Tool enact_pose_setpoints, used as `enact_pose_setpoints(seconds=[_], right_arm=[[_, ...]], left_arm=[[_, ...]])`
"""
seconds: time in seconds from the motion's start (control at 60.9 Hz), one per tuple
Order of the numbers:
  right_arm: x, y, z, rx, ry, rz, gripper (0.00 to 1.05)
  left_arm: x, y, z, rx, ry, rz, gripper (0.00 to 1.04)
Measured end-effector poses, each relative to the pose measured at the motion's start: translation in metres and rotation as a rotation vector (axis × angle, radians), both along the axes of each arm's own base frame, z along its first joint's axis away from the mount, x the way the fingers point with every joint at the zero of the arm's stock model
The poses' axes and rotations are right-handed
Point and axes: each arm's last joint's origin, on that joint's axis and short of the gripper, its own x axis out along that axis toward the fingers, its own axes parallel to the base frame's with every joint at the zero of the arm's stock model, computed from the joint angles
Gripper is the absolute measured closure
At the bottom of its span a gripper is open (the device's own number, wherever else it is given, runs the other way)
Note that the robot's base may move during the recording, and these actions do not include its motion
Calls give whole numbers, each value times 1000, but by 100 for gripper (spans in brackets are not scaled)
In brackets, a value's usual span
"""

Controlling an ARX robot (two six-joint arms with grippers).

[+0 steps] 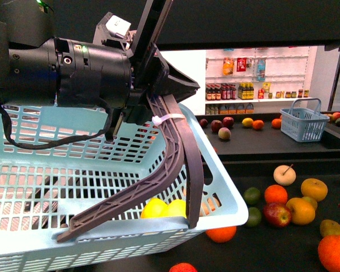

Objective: Pick lemon from shelf

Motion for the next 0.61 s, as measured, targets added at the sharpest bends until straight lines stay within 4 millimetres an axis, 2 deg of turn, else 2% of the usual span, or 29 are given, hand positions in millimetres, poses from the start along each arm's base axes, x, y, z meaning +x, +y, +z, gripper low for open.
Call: enact_pose_setpoints(seconds=[0.082, 0.197, 0.361, 0.608], right_arm=[[1, 9, -16, 2, 16, -23, 85], [1, 15, -22, -4, 17, 18, 102], [0, 15, -34, -2, 6, 18, 102], [0, 15, -34, -2, 0, 16, 102]], left_arm=[[0, 0, 0, 0, 1, 3, 99], [0, 0, 0, 1, -2, 3, 99], [0, 0, 0, 0, 1, 2, 99], [0, 0, 0, -1, 2, 1, 99]])
